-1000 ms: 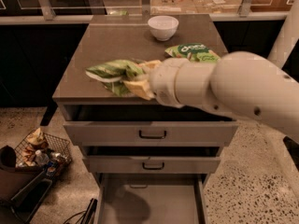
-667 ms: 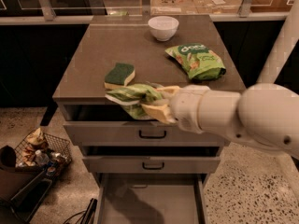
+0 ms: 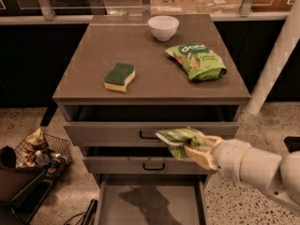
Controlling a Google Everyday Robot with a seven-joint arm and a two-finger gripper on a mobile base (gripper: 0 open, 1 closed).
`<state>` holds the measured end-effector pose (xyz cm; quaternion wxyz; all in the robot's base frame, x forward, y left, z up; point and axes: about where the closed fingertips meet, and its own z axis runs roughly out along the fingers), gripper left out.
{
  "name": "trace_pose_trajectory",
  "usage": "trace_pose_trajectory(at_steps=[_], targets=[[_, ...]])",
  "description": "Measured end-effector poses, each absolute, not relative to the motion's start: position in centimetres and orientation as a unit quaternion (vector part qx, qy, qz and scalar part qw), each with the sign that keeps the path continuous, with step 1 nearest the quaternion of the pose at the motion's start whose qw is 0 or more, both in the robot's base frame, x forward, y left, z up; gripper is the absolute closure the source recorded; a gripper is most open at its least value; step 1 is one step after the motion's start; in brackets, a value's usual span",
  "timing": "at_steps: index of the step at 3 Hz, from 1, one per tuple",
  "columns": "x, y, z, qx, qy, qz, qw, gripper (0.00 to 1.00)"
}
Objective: Place green jalapeno chip bag into bottom drawer
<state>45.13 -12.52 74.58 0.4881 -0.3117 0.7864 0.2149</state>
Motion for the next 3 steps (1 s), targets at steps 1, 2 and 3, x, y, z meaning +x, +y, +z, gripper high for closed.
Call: trace_pose_trajectory(at_steps=[1,2,3], targets=[[42.8,-15.0,65.0,-0.255,0.801,0.278,0.465,1.0],[42.2,-15.5,60.5,-0.232,0.798,0.323,0.453,1.0],[42.2,-15.5,60.5,-0.232,0.798,0.323,0.453,1.0]])
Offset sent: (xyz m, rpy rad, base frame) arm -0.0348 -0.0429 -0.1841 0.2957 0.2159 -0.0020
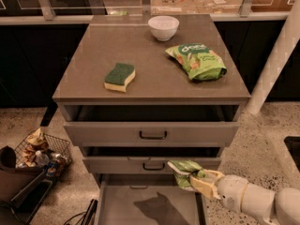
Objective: Place green jalapeno chip bag into bottom drawer
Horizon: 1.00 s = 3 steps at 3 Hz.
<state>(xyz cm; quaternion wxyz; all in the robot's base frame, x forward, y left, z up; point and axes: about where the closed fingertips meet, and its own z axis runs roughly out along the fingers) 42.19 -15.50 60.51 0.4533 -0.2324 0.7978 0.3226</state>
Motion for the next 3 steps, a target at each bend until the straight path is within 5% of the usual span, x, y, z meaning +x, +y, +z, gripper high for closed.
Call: trace_pose_trajectory(at_steps=[3], targets=[[42.9,-18.6,47.1,-0.273,0.824,0.37,0.332,1.0]])
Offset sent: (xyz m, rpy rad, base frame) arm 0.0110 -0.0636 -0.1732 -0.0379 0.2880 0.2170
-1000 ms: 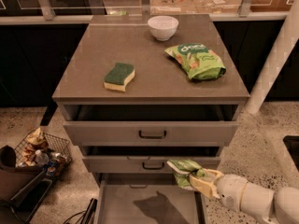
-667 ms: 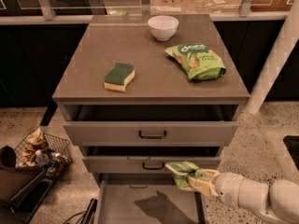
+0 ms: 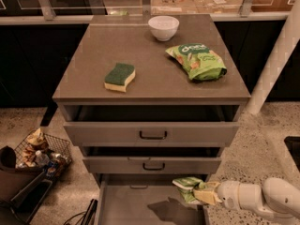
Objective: Place green jalapeno chip bag into bottom drawer
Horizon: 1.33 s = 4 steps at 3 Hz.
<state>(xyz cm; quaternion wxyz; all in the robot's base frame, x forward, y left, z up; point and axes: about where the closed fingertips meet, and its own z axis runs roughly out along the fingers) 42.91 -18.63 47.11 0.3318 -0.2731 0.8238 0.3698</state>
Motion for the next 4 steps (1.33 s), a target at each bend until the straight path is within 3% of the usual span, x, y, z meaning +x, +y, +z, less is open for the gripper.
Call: trace_pose_trajectory(at_steps=[1,4], targets=[[41.4,-17.2,39.1,-0.288,0.834,0.375,0.283,1.0],[41.7,-15.9,37.4,-0.307,0.835,0.365,0.274,1.0]])
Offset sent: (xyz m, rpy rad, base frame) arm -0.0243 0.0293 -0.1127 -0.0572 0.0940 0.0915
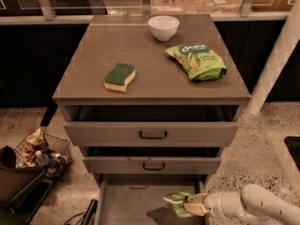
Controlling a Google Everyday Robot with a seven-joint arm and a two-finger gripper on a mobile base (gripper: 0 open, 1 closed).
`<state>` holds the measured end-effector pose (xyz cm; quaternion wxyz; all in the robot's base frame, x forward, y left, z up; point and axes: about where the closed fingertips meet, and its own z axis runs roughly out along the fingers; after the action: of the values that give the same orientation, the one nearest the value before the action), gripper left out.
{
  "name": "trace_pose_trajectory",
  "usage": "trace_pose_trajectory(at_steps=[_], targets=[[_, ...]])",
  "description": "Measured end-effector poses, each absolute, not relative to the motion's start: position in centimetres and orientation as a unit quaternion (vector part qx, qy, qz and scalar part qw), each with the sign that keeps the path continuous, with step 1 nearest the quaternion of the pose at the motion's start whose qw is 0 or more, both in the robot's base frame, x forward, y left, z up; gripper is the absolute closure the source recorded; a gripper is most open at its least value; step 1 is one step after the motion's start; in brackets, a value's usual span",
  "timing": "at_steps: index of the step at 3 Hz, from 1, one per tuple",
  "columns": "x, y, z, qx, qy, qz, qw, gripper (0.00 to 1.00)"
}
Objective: Place green jalapeno chip bag into bottom drawer
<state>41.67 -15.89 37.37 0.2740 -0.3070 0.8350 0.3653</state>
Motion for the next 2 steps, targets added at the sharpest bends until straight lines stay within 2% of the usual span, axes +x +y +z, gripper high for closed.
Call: trace_pose_trajectory(at_steps=[2], targets=[[43.9,-7.4,31.1,-0.372,0.781,0.422,0.27,1.0]])
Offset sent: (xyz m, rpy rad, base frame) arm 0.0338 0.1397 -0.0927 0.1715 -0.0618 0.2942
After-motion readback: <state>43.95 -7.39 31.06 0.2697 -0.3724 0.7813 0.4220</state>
